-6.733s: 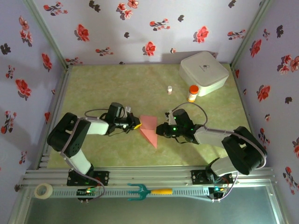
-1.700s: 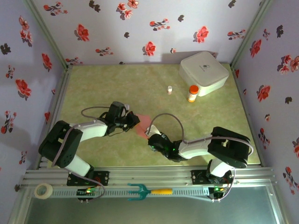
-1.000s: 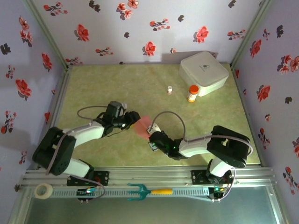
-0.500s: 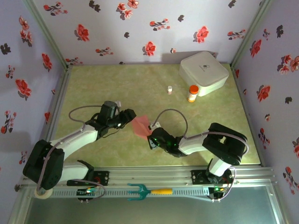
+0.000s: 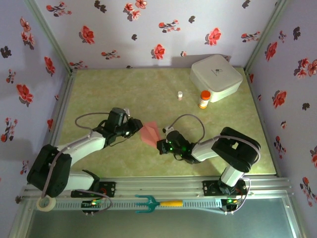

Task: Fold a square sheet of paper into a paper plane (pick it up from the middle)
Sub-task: Fourth fold the wing at the center of the table.

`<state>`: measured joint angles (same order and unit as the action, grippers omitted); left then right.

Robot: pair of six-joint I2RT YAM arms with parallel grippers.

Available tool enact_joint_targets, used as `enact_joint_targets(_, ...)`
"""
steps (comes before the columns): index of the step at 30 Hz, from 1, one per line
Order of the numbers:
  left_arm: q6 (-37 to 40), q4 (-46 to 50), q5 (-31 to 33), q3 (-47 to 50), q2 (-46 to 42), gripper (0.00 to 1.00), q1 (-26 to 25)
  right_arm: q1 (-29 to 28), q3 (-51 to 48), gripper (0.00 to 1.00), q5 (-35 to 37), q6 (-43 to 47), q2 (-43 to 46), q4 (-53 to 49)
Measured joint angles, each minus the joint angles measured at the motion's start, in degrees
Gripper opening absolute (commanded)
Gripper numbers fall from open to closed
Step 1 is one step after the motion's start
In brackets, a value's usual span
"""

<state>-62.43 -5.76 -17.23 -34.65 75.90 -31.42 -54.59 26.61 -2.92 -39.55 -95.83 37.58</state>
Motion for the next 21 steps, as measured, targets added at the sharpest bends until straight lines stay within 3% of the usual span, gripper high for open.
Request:
enact_joint_targets(6,-0.2,-2.6,-2.0,0.0,3.8,0.06,-0.1,2.3,-1.2,0.07,-4.3,-3.7,-0.6,3.4)
enact_joint_targets(21,-0.3,-11.2,-7.1,-1.3,13.4,0.02,-2.6,6.7,-1.9,0.06,-13.6,-11.7,-3.6,9.5)
